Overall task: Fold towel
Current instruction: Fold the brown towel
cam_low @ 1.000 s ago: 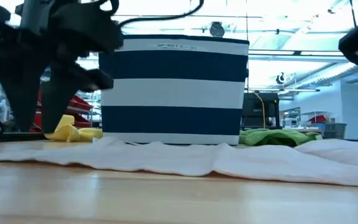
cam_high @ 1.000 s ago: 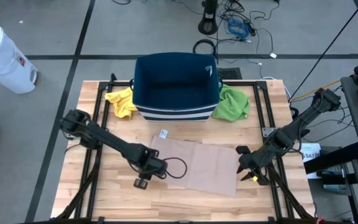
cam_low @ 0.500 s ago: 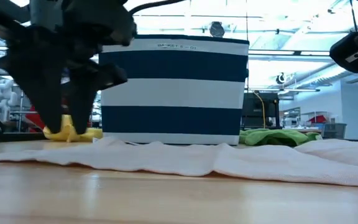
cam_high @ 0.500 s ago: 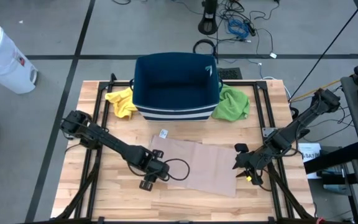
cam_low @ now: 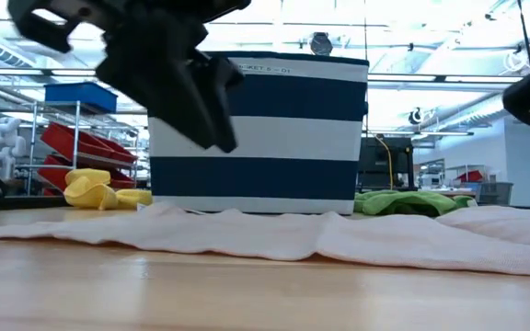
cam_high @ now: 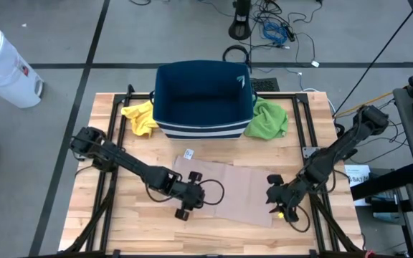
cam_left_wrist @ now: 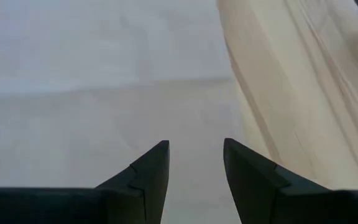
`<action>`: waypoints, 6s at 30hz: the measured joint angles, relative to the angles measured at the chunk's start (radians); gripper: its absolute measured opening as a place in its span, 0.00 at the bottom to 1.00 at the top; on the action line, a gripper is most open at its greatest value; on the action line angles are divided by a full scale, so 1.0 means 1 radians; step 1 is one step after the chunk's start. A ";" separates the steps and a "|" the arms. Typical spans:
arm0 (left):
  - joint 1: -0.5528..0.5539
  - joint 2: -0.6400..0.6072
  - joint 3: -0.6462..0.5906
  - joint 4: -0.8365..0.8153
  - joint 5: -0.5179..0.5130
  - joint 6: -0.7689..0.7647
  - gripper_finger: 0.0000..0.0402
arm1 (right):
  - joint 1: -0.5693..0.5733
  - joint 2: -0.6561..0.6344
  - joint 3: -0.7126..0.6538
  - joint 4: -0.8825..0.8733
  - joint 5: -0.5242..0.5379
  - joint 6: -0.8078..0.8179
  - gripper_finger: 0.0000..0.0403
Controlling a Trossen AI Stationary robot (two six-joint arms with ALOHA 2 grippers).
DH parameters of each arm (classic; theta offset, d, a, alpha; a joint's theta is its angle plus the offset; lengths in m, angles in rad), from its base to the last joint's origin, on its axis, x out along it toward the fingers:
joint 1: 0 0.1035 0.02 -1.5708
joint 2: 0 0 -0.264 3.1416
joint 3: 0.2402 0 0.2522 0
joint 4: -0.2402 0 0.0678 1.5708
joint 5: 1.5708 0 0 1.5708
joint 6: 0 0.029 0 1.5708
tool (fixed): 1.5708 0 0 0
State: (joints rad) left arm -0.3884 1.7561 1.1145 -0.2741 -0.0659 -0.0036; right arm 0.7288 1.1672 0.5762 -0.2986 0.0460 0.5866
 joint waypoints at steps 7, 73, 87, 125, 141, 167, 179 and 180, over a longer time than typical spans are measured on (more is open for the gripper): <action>0.026 0.044 0.000 0.095 -0.002 0.027 0.39 | 0.075 0.130 0.000 0.171 0.005 0.016 0.41; 0.098 0.258 0.000 0.314 0.083 0.095 0.39 | -0.177 0.407 0.445 -0.096 0.219 -0.782 0.00; 0.100 0.259 0.000 0.314 0.082 0.102 0.39 | -0.292 0.587 0.446 -0.014 0.112 -0.815 0.30; 0.107 0.259 0.000 0.318 0.086 0.117 0.39 | -0.174 0.404 0.182 -0.262 0.075 -0.380 0.33; 0.107 0.259 0.000 0.318 0.086 0.118 0.39 | -0.195 0.407 0.303 -0.387 0.169 -0.449 0.00; 0.107 0.259 0.000 0.319 0.086 0.117 0.39 | -0.499 0.432 0.500 -0.293 0.120 -0.883 0.07; 0.107 0.259 0.000 0.321 0.086 0.118 0.39 | -0.501 0.458 0.441 -0.425 0.368 -0.769 0.40; 0.107 0.259 0.000 0.321 0.086 0.118 0.39 | -0.499 0.451 0.442 -0.433 0.381 -0.755 0.41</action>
State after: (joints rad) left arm -0.2817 2.0151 1.1141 0.0467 0.0196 0.1146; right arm 0.2298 1.6185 1.0178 -0.7315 0.4273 -0.1682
